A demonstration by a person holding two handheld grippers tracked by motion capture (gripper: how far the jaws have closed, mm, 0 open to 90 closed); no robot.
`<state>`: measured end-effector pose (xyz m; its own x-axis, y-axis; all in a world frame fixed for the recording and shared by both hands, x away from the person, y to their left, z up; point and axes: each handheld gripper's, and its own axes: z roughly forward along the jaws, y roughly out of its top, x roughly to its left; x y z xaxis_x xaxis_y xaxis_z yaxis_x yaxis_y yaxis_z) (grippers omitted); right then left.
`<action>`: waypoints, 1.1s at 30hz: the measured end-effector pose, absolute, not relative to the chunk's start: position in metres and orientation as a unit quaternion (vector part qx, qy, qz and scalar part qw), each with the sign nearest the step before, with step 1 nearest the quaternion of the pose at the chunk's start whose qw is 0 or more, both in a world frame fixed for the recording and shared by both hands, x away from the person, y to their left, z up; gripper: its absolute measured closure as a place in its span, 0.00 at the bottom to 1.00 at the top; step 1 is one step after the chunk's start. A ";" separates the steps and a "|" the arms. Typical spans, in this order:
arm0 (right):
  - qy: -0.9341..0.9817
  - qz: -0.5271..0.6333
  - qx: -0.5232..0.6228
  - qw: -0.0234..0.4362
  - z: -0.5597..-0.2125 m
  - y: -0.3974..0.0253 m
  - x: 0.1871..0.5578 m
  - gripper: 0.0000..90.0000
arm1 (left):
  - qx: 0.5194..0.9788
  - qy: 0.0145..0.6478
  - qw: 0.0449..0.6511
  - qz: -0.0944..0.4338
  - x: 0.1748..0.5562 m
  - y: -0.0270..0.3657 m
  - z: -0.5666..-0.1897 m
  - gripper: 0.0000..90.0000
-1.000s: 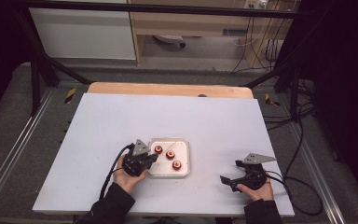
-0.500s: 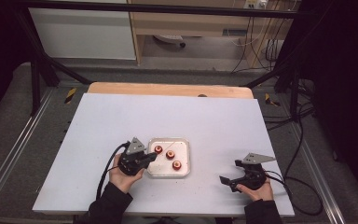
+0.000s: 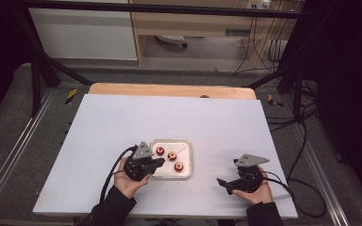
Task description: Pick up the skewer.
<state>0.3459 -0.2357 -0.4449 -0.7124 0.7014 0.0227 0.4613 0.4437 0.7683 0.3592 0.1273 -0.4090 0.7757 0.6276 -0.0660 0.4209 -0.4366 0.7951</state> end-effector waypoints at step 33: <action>0.919 0.276 0.122 0.255 -0.404 -0.154 0.345 0.18 | 0.878 0.248 0.396 0.101 0.354 0.082 -0.400 0.98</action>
